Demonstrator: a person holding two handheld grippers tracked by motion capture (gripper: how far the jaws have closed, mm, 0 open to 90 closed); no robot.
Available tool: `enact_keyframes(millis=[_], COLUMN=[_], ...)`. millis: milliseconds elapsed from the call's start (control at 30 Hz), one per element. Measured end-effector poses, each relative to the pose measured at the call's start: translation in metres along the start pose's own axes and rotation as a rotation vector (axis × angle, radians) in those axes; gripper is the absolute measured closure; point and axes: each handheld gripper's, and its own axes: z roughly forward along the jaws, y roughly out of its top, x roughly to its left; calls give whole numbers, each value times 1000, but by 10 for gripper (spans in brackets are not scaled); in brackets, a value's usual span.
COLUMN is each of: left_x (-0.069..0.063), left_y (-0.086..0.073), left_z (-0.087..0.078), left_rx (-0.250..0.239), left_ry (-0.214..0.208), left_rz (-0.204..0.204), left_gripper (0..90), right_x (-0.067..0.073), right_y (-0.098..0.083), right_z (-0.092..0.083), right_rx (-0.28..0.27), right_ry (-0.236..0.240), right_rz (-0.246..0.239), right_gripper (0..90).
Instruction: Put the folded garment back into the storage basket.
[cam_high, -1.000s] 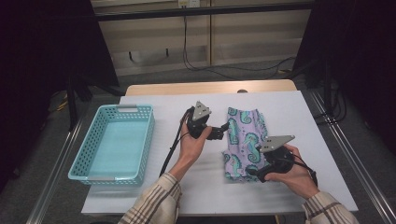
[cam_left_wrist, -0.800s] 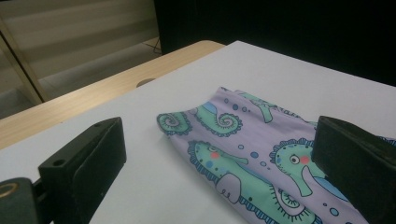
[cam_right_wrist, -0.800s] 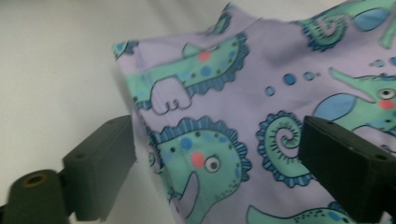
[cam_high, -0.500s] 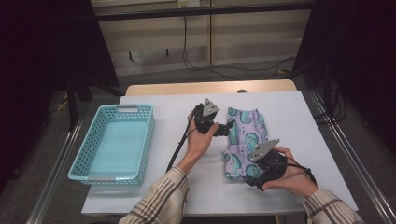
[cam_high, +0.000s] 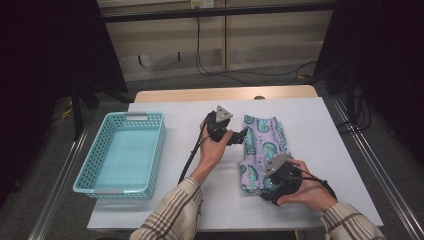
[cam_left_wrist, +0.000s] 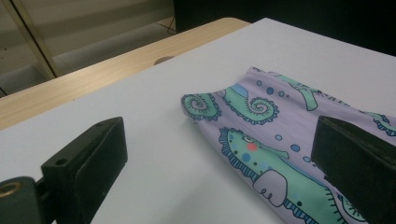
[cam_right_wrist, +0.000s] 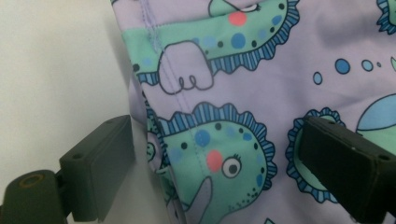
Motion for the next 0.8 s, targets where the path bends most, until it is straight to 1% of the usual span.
enact_keyframes(millis=[33, 67, 100, 167, 200, 233, 267, 300, 333, 400, 433, 467, 600, 633, 700, 733, 767, 800], left_x=[0, 0, -1, -2, -4, -4, -5, -5, -6, -6, -6, -6, -5, -4, -3, -3, -2, -2], left_y=[1, 1, 2, 4, 5, 6, 6, 7, 7, 8, 8, 8, 7, 7, 7, 7, 7, 7], left_z=[0, 0, 0, 0, 0, 1, 2, 2, 3, 3, 3, 4, 3, 3, 3, 2, 2, 3], left_rx=[1, 3, 5, 5, -7, -6, -4, 1, -1, 3, 2, 2, 17, 22, 22, 20, 18, 16], left_ry=[0, 2, 4, 3, -2, -5, -8, -6, -5, -3, -5, -8, -3, 0, 4, 7, 11, 12], left_rz=[1, 9, 6, 17, 12, 14, 12, 22, 22, 27, 24, 26, 32, 41, 36, 35, 38, 37], left_gripper=[37, 37, 37, 37, 37, 37, 37, 37, 37, 37, 37, 37, 37, 37, 37, 37, 37, 37], right_x=[0, 0, 0, 1, -2, -2, -5, -5, -6, -8, -9, -10, -8, -5, -3, -3, -4, -4], right_y=[0, 0, -1, 0, 0, 0, -1, -1, -1, -1, -1, 0, 0, 0, -2, -2, -3, -3], right_z=[0, 0, -1, -1, 0, 0, 0, 0, 0, -2, -2, -3, -5, -7, -9, -9, -9, -9], right_rx=[12, 14, 15, 20, 16, 16, 6, 6, 1, 15, 16, 26, 33, 50, 51, 51, 51, 50], right_ry=[-2, 2, 7, 9, 19, 19, 33, 33, 39, 33, 43, 36, 39, 39, 32, 32, 28, 37], right_rz=[20, 21, 23, 26, 25, 25, 2, 2, 6, -15, -10, -15, -18, -30, -43, -43, -53, -47], right_gripper=[121, 131, 136, 139, 149, 149, 169, 169, 192, 227, 241, 250, 260, 262, 289, 289, 291, 302])
